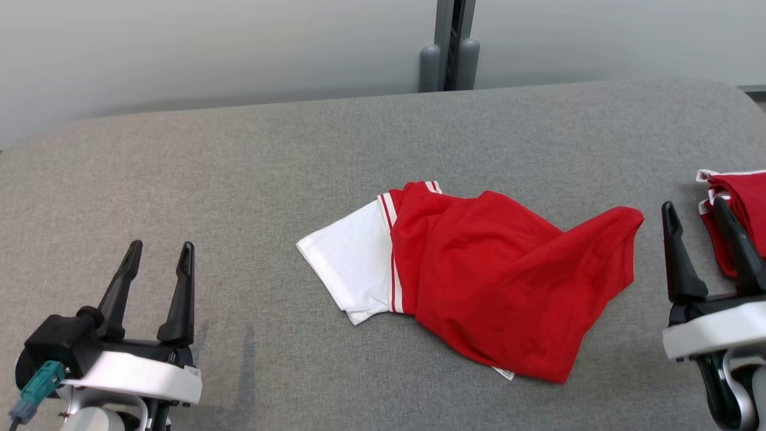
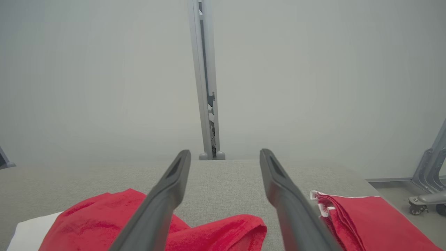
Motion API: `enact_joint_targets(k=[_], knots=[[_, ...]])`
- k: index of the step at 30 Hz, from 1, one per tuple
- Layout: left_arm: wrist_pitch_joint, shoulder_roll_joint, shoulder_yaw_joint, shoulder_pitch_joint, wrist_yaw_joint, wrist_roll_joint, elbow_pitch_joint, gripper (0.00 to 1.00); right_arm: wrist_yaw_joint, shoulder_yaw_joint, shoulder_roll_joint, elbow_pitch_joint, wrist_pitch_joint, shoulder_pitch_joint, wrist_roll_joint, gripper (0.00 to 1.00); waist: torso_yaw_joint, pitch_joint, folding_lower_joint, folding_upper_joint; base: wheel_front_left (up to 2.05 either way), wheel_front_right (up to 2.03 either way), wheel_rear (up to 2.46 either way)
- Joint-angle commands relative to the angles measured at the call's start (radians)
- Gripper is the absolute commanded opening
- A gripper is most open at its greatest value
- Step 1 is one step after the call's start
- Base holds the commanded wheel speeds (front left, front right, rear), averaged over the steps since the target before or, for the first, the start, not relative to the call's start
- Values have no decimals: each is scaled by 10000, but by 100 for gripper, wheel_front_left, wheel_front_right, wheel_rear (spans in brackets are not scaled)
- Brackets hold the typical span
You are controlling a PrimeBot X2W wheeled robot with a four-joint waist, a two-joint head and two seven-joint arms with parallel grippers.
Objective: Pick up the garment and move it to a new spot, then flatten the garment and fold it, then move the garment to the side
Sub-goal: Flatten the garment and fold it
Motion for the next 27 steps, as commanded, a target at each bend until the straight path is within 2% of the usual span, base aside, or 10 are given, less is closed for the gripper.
enact_joint_targets(k=[1, 7, 13, 20, 24, 27], knots=[[8, 37, -11, 113, 56, -66, -11, 100, 1, -82, 35, -302, 204, 284, -114, 100, 8, -155, 0, 0, 0, 0, 0], [34, 81, -38, 364, 147, -39, -8, 100, 1, -351, 535, -2077, 1240, 1502, -238, 100, 77, -453, 0, 0, 0, 0, 0], [32, 146, -17, 504, 255, -15, -80, 100, 1, -498, 785, -3009, 1786, 2085, -350, 100, 100, -566, 0, 0, 0, 0, 0], [57, 155, -64, 481, 303, -39, -185, 100, 1, -340, 809, -3325, 2229, 2140, -256, 100, 177, -484, 0, 0, 0, 0, 0], [40, 129, -117, 316, 269, -44, -205, 100, 1, 451, 613, -3067, 2858, 2366, -158, 100, 275, -243, 0, 0, 0, 0, 0], [4, 53, -156, 206, 216, -61, -162, 100, 1, 662, 669, -2975, 3256, 2766, -5, 100, 387, -82, 0, 0, 0, 0, 0]])
